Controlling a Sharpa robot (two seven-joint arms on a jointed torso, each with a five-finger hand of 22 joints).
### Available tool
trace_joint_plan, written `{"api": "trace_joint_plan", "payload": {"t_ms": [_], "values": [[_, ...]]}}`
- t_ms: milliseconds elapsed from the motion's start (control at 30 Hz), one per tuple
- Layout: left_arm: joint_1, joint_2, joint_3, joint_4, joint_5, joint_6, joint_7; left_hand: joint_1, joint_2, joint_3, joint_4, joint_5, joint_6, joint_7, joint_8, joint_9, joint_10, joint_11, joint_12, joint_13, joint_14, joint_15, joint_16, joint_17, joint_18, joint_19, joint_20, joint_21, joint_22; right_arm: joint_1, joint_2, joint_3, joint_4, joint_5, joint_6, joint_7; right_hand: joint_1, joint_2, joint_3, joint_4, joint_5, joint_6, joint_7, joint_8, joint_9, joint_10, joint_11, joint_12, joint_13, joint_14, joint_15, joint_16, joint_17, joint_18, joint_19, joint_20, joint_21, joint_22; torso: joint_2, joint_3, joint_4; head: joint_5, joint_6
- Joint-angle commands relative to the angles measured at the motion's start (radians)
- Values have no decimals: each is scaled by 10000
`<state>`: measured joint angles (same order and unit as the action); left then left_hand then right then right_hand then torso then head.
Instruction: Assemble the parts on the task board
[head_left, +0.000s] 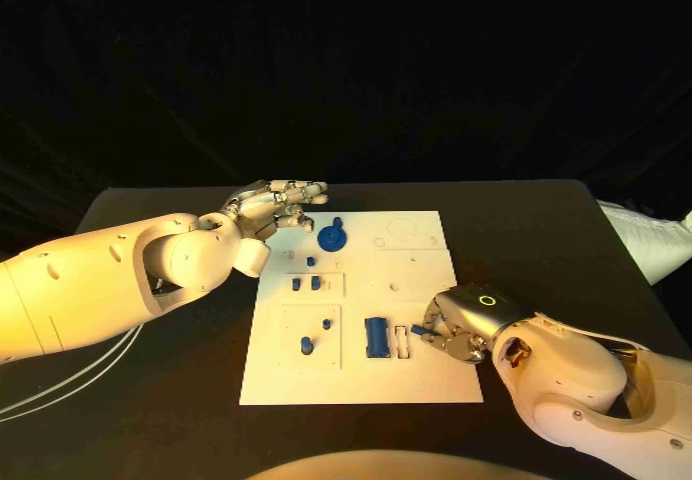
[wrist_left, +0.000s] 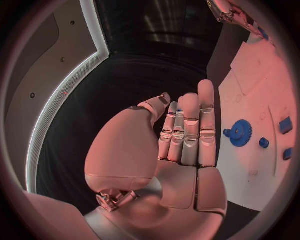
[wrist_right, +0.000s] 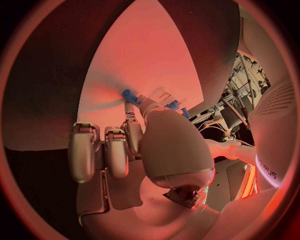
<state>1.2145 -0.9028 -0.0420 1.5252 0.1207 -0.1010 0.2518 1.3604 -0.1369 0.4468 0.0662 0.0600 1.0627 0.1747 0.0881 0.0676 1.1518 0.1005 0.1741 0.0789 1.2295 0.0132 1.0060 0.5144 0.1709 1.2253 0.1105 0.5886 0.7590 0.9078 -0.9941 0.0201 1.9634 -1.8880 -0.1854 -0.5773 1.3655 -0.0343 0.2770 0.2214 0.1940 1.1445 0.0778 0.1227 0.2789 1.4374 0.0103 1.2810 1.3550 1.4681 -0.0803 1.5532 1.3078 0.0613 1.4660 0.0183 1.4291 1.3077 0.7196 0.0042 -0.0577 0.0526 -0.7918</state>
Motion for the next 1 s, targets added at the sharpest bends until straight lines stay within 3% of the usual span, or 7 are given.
{"api": "trace_joint_plan", "payload": {"t_ms": [33,333,700,1000], "values": [[5,17,4,41,-53,135,77,-14,80,-33,-25,51,-50,-9,29,2,-65,-10,50,-12,-88,15,61,-9,115,38,36,-59,-12,15,-100,4,73,1239,-1097,-290,-84,-14,75,-5,56,304,-215,49,24,547,-326,36,603,987,-72,50,2448,-145,304,-7,23,564,8,6,-4,7,18],[5,2,4,73,-54,131,67,-2,88,-29,-33,52,-48,-10,32,3,-69,-11,56,-12,-95,15,62,-15,115,36,36,-63,-14,39,-174,13,203,3099,-2124,-223,-174,-181,202,-54,91,324,-207,-3,3,525,-321,-43,573,991,-69,63,2466,-148,309,-8,35,580,13,16,-22,9,-5],[5,9,4,104,-54,144,56,-1,89,-29,-34,52,-47,-11,33,3,-69,-11,57,-12,-96,15,62,-16,115,35,36,-64,-15,30,28,8,206,4564,-1834,-158,-400,-368,275,-45,257,374,-195,-57,-18,510,-310,-134,536,994,-59,71,2478,-152,314,1,51,604,15,16,-3,20,-39],[5,13,4,111,-54,144,51,0,89,-29,-35,51,-47,-10,33,3,-70,-11,59,-12,-97,15,62,-18,115,35,36,-65,-16,25,151,0,143,4989,-1534,-198,-1023,-564,88,109,1199,496,-190,-131,-36,576,-301,-5,629,996,-49,79,2490,-151,311,9,56,614,7,7,-10,33,-44]]}}
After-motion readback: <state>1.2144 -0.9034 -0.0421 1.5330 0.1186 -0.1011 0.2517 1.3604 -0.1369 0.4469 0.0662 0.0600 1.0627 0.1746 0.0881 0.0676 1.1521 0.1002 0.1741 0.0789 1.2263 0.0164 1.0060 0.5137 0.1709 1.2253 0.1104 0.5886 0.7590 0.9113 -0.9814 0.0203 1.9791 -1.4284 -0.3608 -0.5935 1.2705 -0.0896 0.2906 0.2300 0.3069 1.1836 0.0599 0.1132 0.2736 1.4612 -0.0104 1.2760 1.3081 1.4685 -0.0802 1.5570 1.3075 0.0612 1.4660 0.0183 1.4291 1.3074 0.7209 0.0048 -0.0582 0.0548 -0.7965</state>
